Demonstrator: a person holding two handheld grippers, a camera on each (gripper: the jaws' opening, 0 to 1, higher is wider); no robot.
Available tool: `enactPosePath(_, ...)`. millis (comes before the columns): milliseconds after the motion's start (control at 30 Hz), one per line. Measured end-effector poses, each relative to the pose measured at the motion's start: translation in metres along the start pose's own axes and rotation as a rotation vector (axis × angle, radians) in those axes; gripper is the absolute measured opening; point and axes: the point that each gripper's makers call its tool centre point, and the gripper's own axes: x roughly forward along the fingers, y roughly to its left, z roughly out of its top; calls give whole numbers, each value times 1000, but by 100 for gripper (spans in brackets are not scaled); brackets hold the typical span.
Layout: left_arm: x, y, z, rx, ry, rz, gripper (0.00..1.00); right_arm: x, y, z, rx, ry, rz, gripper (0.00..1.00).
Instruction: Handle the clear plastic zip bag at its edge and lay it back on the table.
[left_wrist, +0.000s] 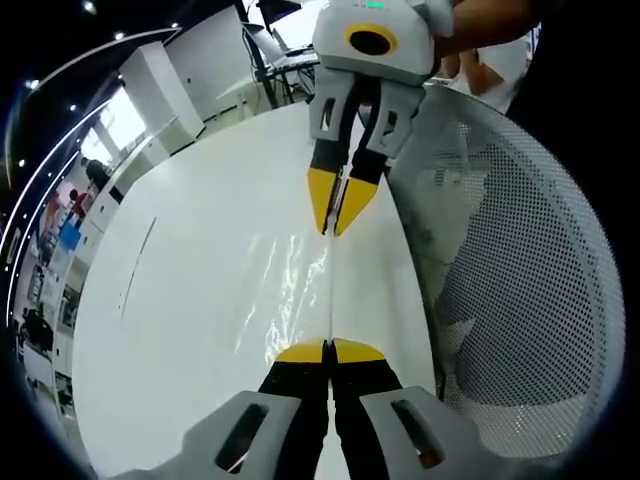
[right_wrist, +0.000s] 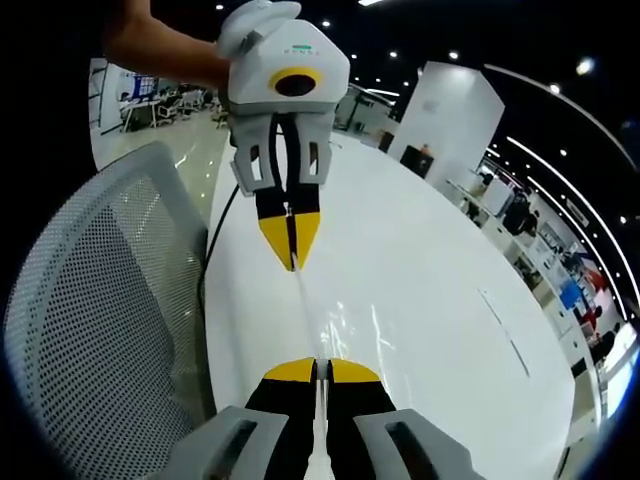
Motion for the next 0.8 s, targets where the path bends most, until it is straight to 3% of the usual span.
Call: enactPosePath(800,0,-1,-4,0,9,-3,0,-5,-1,-7,3,16,-3,0)
